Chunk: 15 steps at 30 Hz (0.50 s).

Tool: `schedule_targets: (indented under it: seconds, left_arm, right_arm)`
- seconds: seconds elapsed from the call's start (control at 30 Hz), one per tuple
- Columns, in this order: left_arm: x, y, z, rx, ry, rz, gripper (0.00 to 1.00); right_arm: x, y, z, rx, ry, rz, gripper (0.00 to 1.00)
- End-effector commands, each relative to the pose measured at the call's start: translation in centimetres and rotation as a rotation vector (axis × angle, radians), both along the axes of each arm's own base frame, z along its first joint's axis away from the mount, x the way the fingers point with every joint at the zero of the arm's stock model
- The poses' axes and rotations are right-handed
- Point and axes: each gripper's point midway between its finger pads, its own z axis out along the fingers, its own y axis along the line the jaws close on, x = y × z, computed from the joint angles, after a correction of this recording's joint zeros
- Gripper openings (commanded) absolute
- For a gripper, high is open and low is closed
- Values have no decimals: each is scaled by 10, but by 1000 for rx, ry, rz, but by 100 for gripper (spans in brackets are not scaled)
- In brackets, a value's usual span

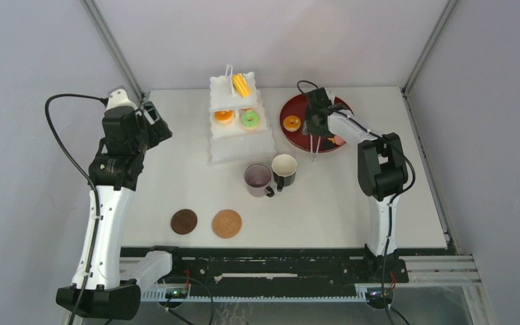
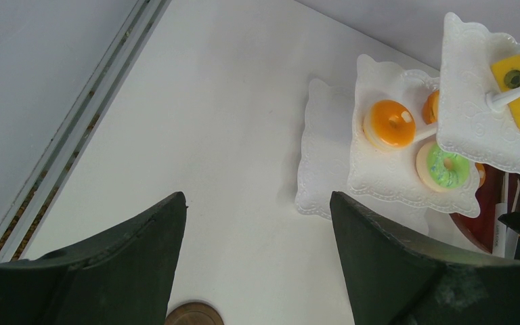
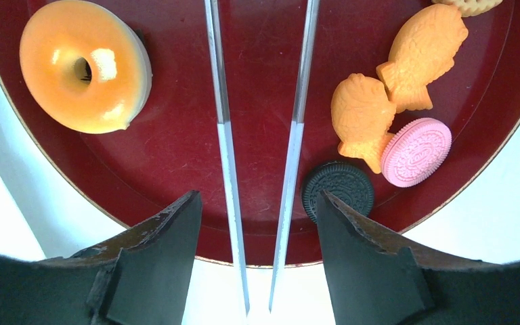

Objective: Serve the afternoon tea

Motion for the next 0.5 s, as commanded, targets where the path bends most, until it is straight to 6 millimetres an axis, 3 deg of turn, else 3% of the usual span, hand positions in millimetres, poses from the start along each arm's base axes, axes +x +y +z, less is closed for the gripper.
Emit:
schedule_targets:
  seconds: [0.0, 0.23, 0.47]
  left_arm:
    - [4, -3, 4, -3, -31, -15, 82]
    - [6, -3, 2, -3, -26, -12, 82]
    - [8, -3, 2, -3, -23, -11, 82]
  right_arm:
    - [9, 1, 9, -12, -38, 17, 69]
    - [18, 8, -1, 2, -16, 47, 59]
    - [26, 9, -9, 2, -3, 54, 58]
